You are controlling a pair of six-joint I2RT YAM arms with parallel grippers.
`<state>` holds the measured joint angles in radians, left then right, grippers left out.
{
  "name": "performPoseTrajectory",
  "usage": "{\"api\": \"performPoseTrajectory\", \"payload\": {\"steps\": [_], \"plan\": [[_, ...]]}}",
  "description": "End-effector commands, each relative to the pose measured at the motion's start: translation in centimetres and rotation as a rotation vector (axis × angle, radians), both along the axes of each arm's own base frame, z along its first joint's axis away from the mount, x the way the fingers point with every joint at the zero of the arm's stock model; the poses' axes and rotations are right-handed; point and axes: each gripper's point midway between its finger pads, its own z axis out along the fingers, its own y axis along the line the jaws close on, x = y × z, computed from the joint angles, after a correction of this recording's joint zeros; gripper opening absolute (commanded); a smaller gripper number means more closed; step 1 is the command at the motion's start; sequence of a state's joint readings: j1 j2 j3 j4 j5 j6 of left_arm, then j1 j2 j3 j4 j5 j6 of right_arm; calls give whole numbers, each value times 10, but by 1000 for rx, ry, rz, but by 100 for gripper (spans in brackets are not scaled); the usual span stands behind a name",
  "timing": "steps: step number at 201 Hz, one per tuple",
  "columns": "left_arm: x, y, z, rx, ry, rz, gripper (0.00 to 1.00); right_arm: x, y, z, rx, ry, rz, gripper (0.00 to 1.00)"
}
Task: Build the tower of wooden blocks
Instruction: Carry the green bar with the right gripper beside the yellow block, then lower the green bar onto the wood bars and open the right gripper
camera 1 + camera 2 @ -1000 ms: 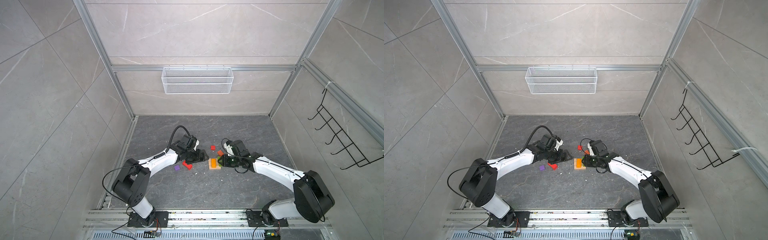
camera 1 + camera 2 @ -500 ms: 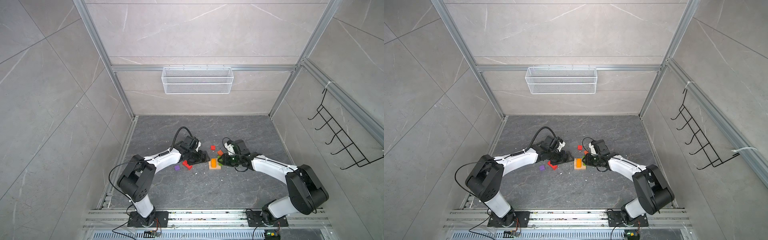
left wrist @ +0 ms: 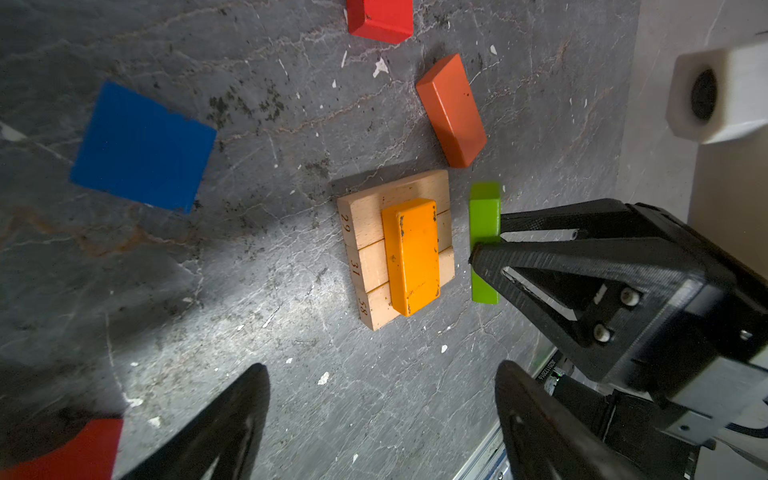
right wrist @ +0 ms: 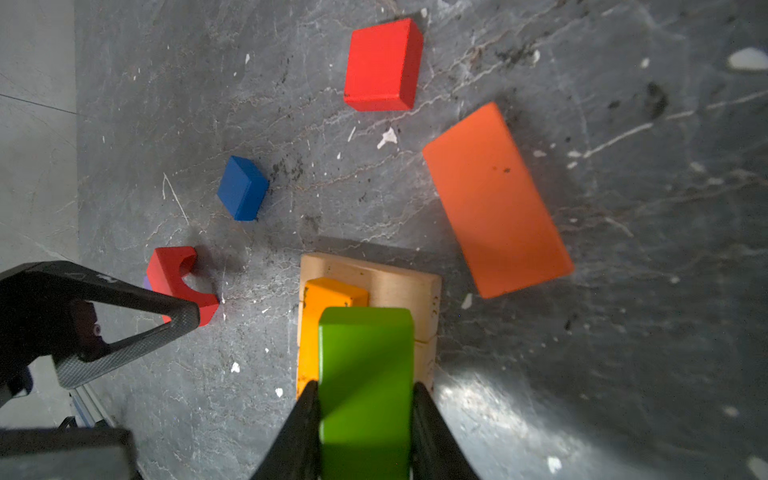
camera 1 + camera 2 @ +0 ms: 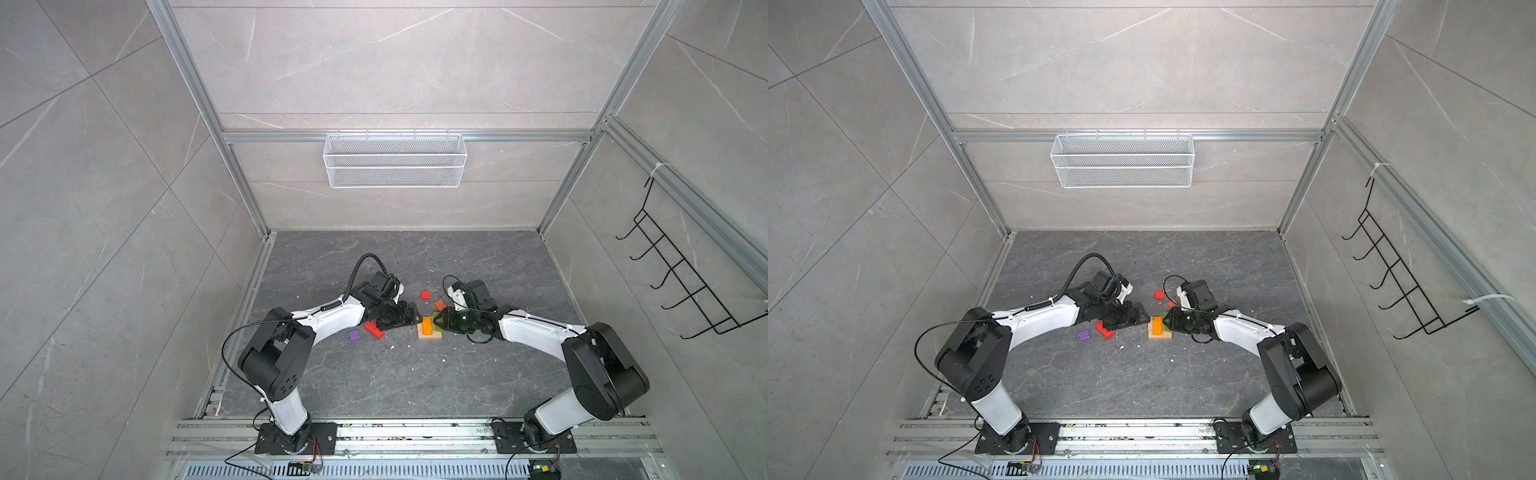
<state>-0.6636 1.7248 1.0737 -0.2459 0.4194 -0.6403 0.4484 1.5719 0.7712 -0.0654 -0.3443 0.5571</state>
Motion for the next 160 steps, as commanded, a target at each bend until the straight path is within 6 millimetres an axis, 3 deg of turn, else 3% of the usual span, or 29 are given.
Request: {"api": "performPoseTrajectory", "payload": {"steps": [1, 80, 160], "plan": [[5, -7, 9, -14, -17, 0, 87, 0, -2, -10, -7, 17, -14, 3], [6, -9, 7, -8, -12, -4, 87, 0, 0, -16, -4, 32, -9, 4], [5, -11, 4, -4, -7, -10, 87, 0, 2, -17, 4, 34, -2, 11]]}}
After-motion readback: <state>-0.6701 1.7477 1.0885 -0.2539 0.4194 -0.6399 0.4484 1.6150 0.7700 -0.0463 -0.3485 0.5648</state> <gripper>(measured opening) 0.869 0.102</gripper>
